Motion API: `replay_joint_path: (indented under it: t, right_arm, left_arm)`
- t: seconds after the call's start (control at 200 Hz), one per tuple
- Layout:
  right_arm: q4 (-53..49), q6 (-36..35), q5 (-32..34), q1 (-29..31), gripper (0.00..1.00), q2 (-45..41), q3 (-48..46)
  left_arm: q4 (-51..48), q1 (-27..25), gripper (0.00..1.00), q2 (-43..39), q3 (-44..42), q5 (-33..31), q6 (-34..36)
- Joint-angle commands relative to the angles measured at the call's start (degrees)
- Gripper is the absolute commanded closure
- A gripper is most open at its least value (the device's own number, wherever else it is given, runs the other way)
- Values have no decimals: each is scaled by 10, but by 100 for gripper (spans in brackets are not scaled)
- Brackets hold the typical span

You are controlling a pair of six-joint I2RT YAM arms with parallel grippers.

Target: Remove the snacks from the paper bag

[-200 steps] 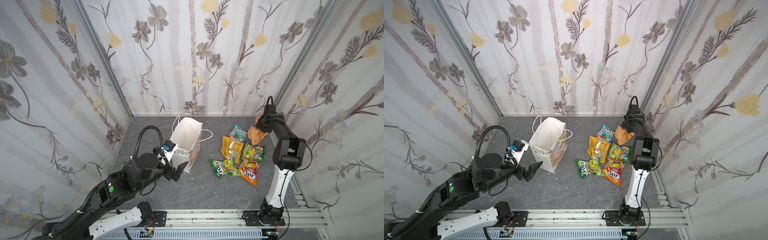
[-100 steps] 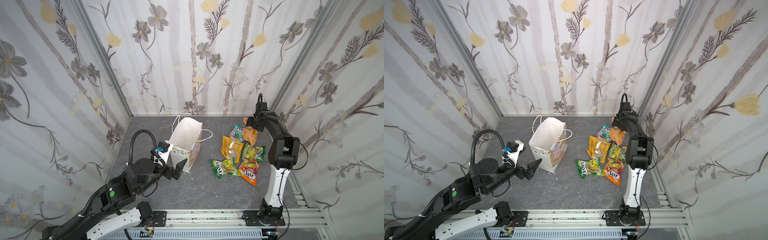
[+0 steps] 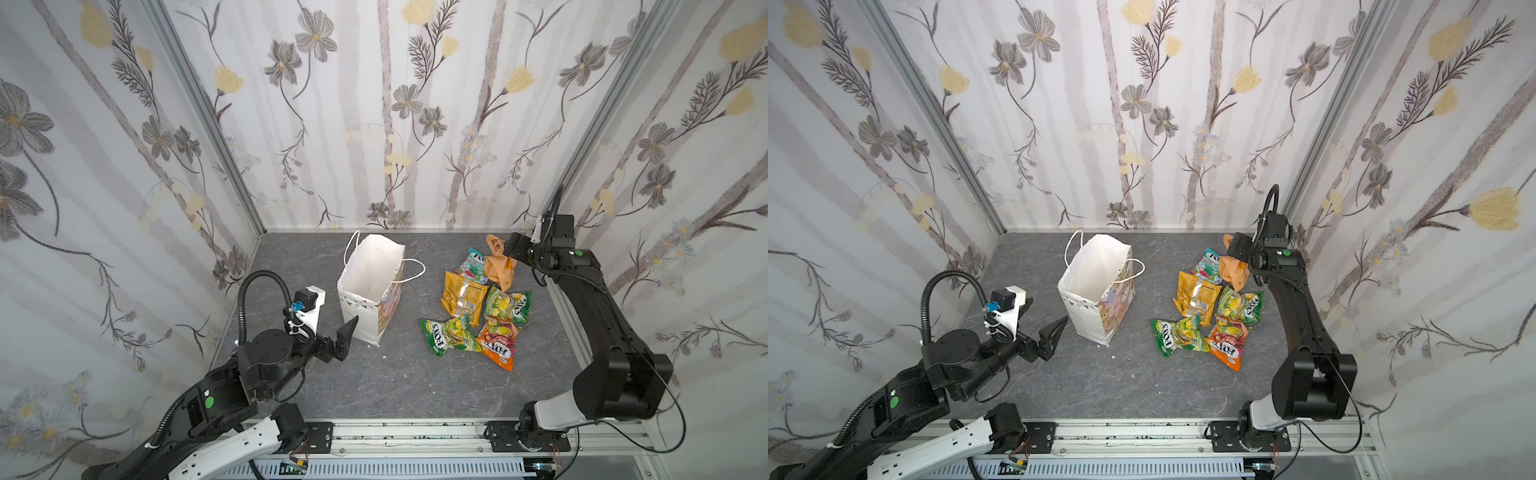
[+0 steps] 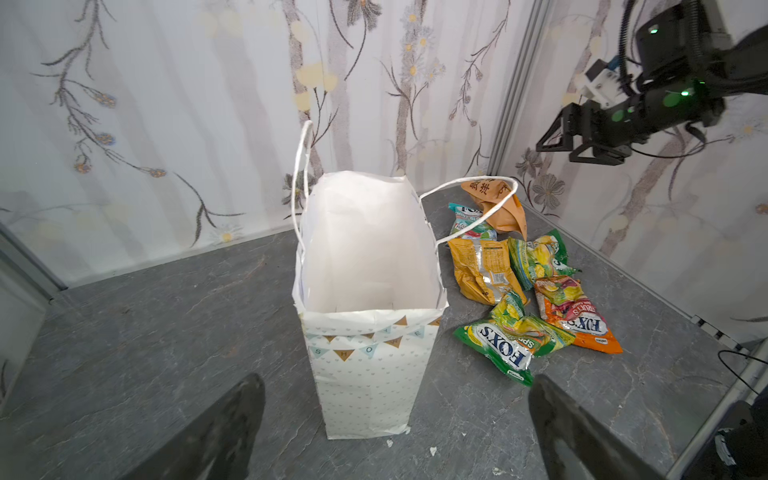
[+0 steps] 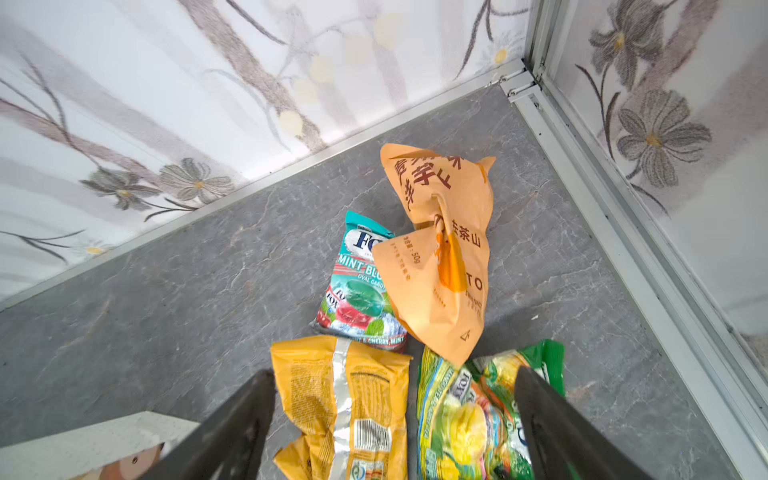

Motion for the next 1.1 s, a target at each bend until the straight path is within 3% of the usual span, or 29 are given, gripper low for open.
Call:
replay_joint_path:
  t: [0.0, 0.08, 0.255, 0.425, 0.53, 0.64, 0.714, 0.784, 0.899, 0.969, 1.094]
  right_arm:
    - [119, 36, -8, -1, 6, -96, -104]
    - [172, 55, 4, -1, 1, -177, -202]
    - [251, 79, 10, 1, 1, -316, -369]
    - [362, 51, 26, 1, 0, -407, -508]
    - [454, 37, 83, 2, 0, -433, -587]
    - [543, 7, 144, 8, 1, -415, -640]
    - [563, -23, 158, 11, 0, -397, -629]
    - [641, -70, 193, 28, 1, -369, -641]
    - [764, -143, 211, 44, 1, -289, -659]
    - [831, -174, 201, 49, 0, -233, -663]
    - [1008, -211, 185, 58, 0, -147, -691]
  left_arm:
    - [-10, -1, 0, -21, -15, -65, -15]
    - [-12, 1, 0, -43, -31, -83, -26]
    - [-27, 0, 0, -86, -72, -137, -57]
    - [-41, 0, 0, -122, -114, -216, -92]
    - [-36, 0, 0, -144, -152, -277, -105]
    - [13, -1, 0, -170, -212, -333, -87]
    - [81, 0, 0, -186, -265, -367, -44]
    - [161, 1, 0, -195, -318, -402, 15]
    - [379, 15, 0, -192, -415, -433, 160]
    - [461, 49, 0, -182, -455, -419, 206]
    - [458, 177, 0, -152, -482, -305, 160]
